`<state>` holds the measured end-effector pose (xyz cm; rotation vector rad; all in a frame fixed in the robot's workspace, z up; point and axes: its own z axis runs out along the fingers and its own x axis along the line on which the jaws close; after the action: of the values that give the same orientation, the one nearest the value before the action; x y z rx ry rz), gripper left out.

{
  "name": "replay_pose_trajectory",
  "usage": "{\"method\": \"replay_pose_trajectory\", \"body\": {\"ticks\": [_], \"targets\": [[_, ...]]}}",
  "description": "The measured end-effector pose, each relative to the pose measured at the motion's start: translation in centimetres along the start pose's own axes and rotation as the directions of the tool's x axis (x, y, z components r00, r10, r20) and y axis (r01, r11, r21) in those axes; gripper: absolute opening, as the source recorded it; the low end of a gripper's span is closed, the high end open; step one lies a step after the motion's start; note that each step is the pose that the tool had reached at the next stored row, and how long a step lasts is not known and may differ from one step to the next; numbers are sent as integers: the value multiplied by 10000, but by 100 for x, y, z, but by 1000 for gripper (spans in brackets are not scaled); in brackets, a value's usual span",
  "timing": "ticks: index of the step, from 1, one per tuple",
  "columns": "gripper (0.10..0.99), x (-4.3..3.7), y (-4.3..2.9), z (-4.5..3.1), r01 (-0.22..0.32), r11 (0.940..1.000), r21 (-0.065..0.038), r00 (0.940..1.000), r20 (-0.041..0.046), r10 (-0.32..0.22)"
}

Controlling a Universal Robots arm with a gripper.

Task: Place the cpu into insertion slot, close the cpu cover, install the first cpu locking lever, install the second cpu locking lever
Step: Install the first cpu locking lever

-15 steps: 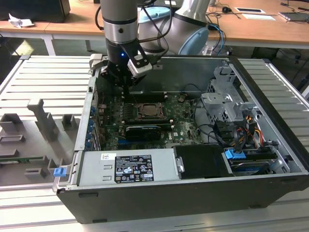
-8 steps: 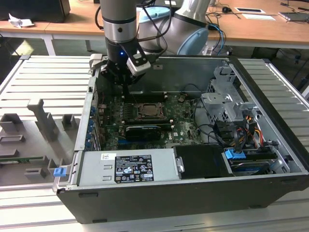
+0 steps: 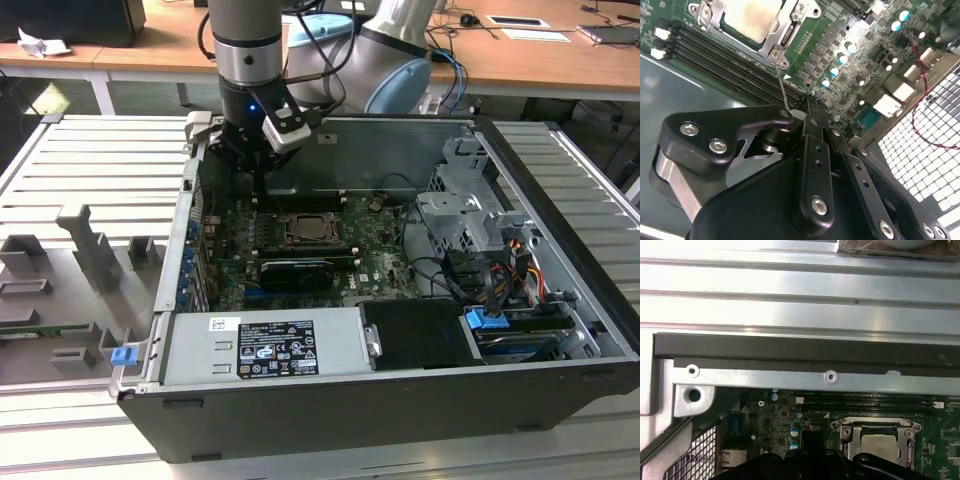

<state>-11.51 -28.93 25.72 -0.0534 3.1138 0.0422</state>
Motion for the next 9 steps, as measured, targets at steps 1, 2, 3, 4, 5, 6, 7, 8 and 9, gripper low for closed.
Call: {"method": "replay_pose_trajectory", "body": {"ticks": [1, 2, 3, 4, 5, 6, 7, 8, 9], "targets": [[106, -6, 8, 4, 0, 10000, 0, 10000, 0, 0], [106, -12, 12, 6, 1, 10000, -1, 10000, 0, -1], [106, -22, 17, 10, 1, 10000, -1, 10000, -1, -1], [106, -30, 20, 13, 0, 10000, -1, 10000, -2, 0], [106, -35, 22, 15, 0, 10000, -1, 10000, -2, 0], [106, -44, 23, 20, 0, 10000, -2, 10000, -1, 0], [106, -47, 23, 22, 0, 10000, -1, 10000, -1, 0], [106, -49, 23, 23, -1, 10000, 0, 10000, -3, 1], [106, -52, 23, 26, 0, 10000, 0, 10000, -3, 0]]}}
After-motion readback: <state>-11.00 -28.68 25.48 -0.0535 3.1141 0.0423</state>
